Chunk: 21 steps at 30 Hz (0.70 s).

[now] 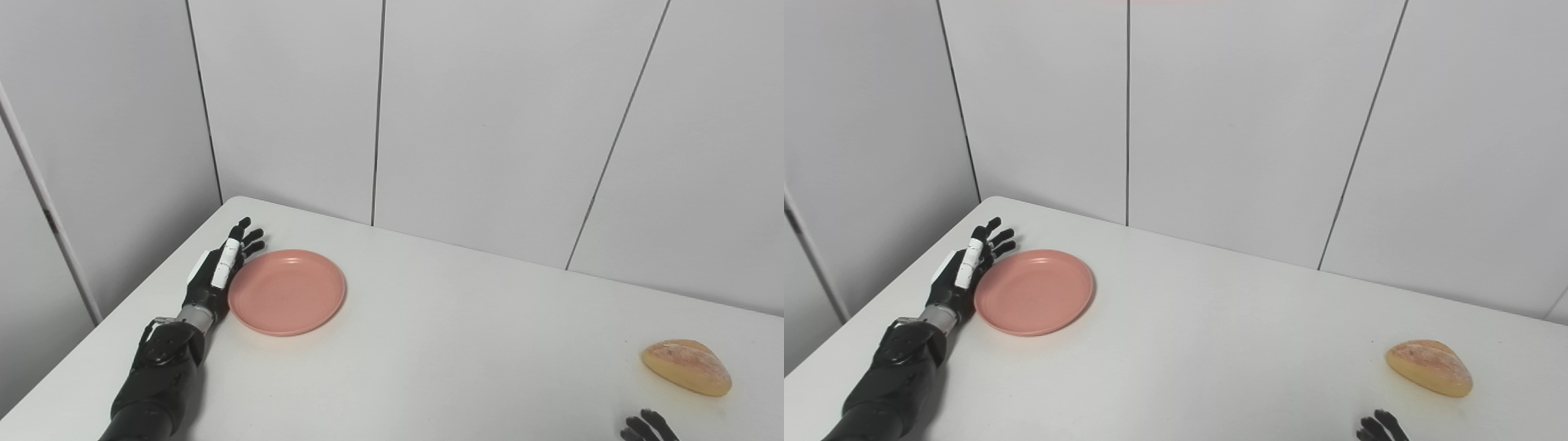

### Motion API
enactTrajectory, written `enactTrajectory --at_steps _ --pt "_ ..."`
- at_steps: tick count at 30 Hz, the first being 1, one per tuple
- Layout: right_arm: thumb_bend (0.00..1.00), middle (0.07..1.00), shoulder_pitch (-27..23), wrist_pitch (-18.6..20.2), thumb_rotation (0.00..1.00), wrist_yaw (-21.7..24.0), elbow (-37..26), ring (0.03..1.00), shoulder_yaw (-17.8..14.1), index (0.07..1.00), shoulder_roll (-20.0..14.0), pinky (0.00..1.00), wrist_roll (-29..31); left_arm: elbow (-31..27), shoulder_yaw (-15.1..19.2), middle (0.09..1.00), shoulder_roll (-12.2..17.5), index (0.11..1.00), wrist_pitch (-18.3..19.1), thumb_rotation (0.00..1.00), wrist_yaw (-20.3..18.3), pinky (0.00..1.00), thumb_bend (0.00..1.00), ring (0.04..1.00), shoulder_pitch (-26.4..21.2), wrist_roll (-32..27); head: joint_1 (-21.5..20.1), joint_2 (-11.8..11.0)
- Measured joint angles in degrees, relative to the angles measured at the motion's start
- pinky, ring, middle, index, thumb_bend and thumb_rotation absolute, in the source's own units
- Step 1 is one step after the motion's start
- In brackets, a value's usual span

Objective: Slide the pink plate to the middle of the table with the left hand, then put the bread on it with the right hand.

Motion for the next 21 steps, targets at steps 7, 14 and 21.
enactTrajectory --at_steps 7,14,21 --pt "0.71 0.864 0.11 0.01 0.77 -0.01 -0.10 0.876 0.07 0.879 -0.02 0.89 0.34 -1.25 0.03 0.870 -1.15 0.965 -0.01 0.93 0.72 0.69 1.00 0.869 0.40 0.06 -0.26 0.18" --pt "0.70 0.863 0.19 0.05 0.76 -0.06 -0.21 0.873 0.26 0.875 -0.01 0.88 0.32 -2.42 -0.50 0.867 -2.13 0.970 0.65 0.96 1.43 0.68 1.00 0.856 0.45 0.38 -0.35 0.26" --pt "0.71 0.859 0.29 0.05 0.76 -0.06 -0.29 0.866 0.37 0.874 -0.01 0.88 0.33 -6.97 -1.61 0.872 -3.48 0.977 3.44 0.96 3.13 0.67 1.00 0.861 1.91 0.53 -0.44 0.44"
